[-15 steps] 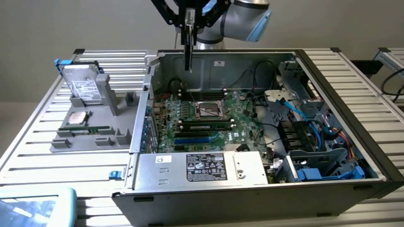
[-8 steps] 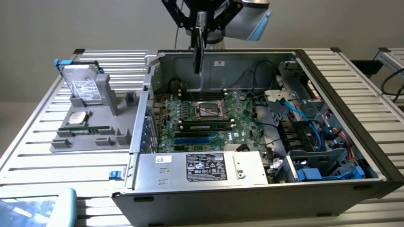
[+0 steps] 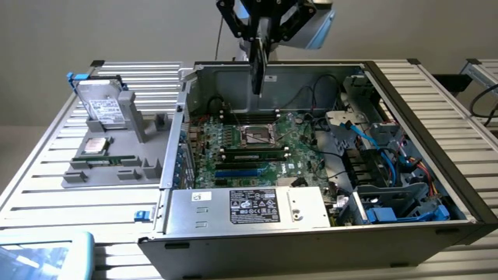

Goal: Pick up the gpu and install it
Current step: 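Pick up the gpu and move the gpu toward the slot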

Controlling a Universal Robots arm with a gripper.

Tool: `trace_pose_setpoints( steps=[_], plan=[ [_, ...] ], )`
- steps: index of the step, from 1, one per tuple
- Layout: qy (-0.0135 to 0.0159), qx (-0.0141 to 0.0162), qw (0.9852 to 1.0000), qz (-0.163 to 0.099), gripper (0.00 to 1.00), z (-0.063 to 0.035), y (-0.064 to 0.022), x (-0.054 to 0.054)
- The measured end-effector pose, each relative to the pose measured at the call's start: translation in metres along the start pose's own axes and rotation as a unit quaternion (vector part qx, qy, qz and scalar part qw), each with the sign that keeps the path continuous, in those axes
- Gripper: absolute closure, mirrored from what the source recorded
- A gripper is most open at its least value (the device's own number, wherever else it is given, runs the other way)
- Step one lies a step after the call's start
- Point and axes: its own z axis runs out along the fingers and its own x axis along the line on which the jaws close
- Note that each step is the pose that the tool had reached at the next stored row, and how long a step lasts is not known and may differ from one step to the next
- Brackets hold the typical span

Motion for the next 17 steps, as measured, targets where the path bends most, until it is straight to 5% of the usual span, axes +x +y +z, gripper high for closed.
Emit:
trace_pose_setpoints(
  steps=[8, 11, 17],
  plan=[
    [-0.0007, 0.0276, 0.9996, 0.002, 0.73, -0.0004, -0.0012, -0.023],
    [-0.0008, 0.0315, 0.9995, 0.002, 0.73, 0.0030, -0.0017, -0.026],
    [-0.0008, 0.0327, 0.9995, 0.002, 0.73, 0.0134, -0.0028, -0.032]
  ],
)
